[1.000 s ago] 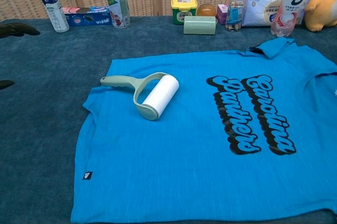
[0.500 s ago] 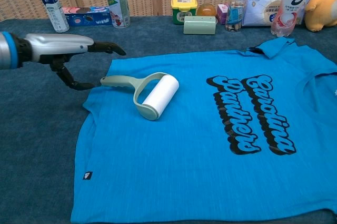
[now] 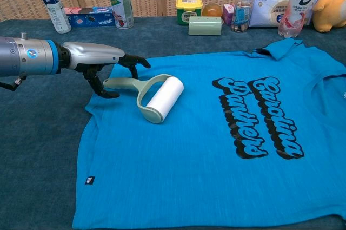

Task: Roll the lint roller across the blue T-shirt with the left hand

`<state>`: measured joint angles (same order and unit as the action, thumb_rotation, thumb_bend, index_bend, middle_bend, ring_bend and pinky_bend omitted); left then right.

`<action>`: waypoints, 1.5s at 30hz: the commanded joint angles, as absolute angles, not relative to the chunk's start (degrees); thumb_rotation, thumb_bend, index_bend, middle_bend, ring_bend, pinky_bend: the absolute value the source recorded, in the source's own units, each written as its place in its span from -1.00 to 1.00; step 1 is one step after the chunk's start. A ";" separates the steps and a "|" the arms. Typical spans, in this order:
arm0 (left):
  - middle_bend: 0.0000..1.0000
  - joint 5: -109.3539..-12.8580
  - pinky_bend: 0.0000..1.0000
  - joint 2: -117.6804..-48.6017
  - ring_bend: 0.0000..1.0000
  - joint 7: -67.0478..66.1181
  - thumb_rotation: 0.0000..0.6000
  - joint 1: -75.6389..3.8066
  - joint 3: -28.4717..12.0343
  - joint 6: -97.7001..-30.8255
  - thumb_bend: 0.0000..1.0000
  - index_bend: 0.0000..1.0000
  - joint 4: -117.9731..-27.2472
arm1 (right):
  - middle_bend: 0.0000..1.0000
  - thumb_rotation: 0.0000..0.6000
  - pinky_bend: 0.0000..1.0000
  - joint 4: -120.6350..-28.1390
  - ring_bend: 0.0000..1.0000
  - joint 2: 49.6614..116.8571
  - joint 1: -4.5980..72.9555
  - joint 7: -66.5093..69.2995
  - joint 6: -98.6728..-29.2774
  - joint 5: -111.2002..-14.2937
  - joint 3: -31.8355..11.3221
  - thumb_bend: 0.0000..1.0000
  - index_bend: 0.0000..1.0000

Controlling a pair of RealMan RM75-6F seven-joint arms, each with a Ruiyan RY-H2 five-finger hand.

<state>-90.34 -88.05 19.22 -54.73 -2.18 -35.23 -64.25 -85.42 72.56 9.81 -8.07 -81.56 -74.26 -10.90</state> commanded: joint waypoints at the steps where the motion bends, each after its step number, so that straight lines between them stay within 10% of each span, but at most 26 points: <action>1: -0.46 -89.84 -1.00 -88.60 -0.82 17.93 1.00 -55.15 -2.26 -35.02 -0.17 -0.98 -63.77 | -1.00 1.00 -1.00 -85.46 -1.00 72.50 9.76 -7.97 -81.69 -74.23 -10.98 -1.00 -0.87; 12: -0.12 -85.92 -0.98 -89.56 -0.56 10.19 1.00 -54.83 -3.17 -35.82 -0.17 -0.63 -65.28 | -1.00 1.00 -1.00 -86.01 -1.00 72.08 9.63 -7.26 -81.78 -74.27 -11.06 -1.00 -0.87; 38: 0.53 -80.47 0.00 -93.42 0.18 -3.30 1.00 -53.25 -5.58 -42.30 -0.29 0.28 -65.88 | -1.00 1.00 -1.00 -87.09 -1.00 71.59 9.24 -6.38 -82.75 -74.02 -11.63 -1.00 -0.88; 45: 0.63 -79.64 0.60 -93.85 0.39 -4.85 1.00 -53.33 -6.14 -43.09 -0.35 0.55 -65.92 | -1.00 1.00 -1.00 -87.44 -1.00 71.39 9.19 -6.12 -82.79 -74.11 -11.64 -1.00 -0.88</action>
<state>-79.68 -93.79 -4.80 -53.31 -6.11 -43.06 -65.96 -87.42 71.40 9.20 -6.13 -82.78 -74.10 -11.64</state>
